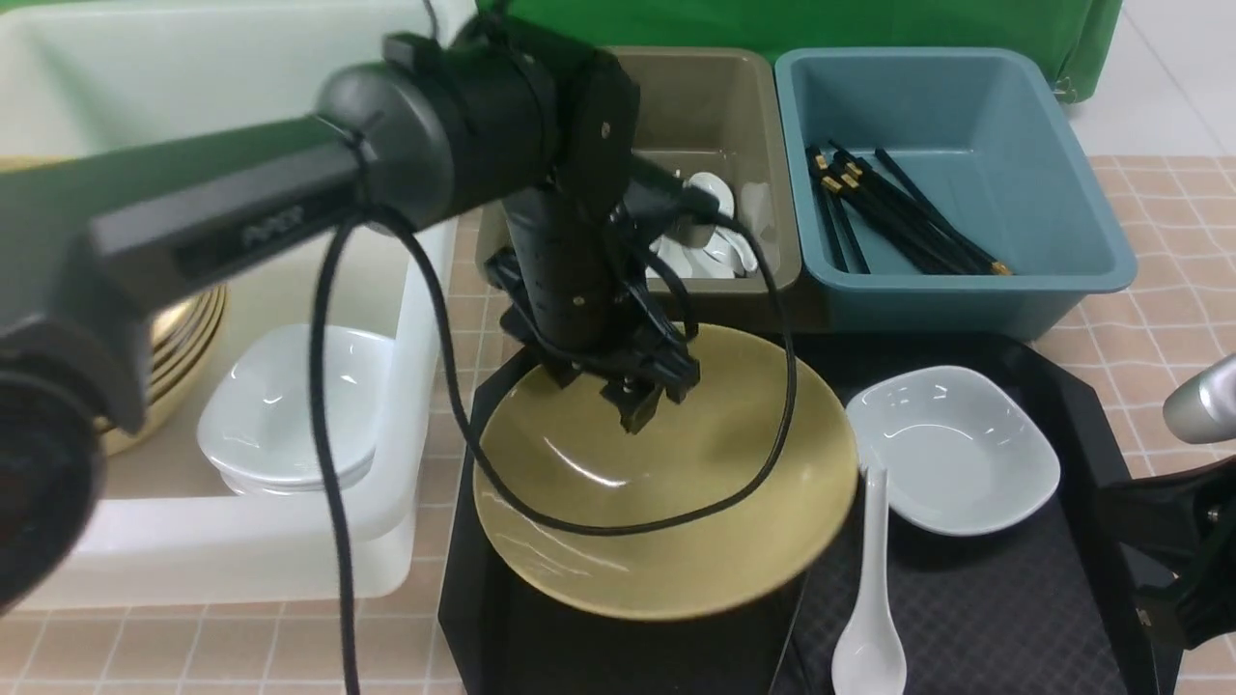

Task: On brown table put chopsticks spoon bowls plates into blue grey white boxes.
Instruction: 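Grasp the large bowl on the tray by its rim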

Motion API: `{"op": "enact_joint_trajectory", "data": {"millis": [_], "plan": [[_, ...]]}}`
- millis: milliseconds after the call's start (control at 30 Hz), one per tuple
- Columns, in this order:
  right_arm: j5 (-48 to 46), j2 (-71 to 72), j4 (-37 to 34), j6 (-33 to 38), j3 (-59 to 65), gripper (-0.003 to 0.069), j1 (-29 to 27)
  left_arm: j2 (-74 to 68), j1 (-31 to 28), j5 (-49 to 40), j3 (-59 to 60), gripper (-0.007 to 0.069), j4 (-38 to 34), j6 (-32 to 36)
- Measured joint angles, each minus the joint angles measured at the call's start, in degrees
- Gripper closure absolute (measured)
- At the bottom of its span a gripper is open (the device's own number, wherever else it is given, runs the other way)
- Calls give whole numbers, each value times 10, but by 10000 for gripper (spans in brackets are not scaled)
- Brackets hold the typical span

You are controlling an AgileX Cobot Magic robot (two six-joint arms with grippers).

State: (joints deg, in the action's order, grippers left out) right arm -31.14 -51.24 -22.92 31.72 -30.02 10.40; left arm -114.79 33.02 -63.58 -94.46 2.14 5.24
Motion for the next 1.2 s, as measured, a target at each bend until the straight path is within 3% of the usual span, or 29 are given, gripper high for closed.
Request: {"op": "enact_joint_trajectory", "data": {"millis": [400, 1033, 1200], "plan": [[4, 0, -1, 0, 0, 612, 0, -3, 0, -61, -51, 147, 15, -42], [6, 0, -4, 0, 0, 610, 0, -34, -24, -65, -65, 147, 31, -45], [7, 0, -4, -1, 0, 610, 0, -53, -25, -64, -65, 208, 5, -30]]}}
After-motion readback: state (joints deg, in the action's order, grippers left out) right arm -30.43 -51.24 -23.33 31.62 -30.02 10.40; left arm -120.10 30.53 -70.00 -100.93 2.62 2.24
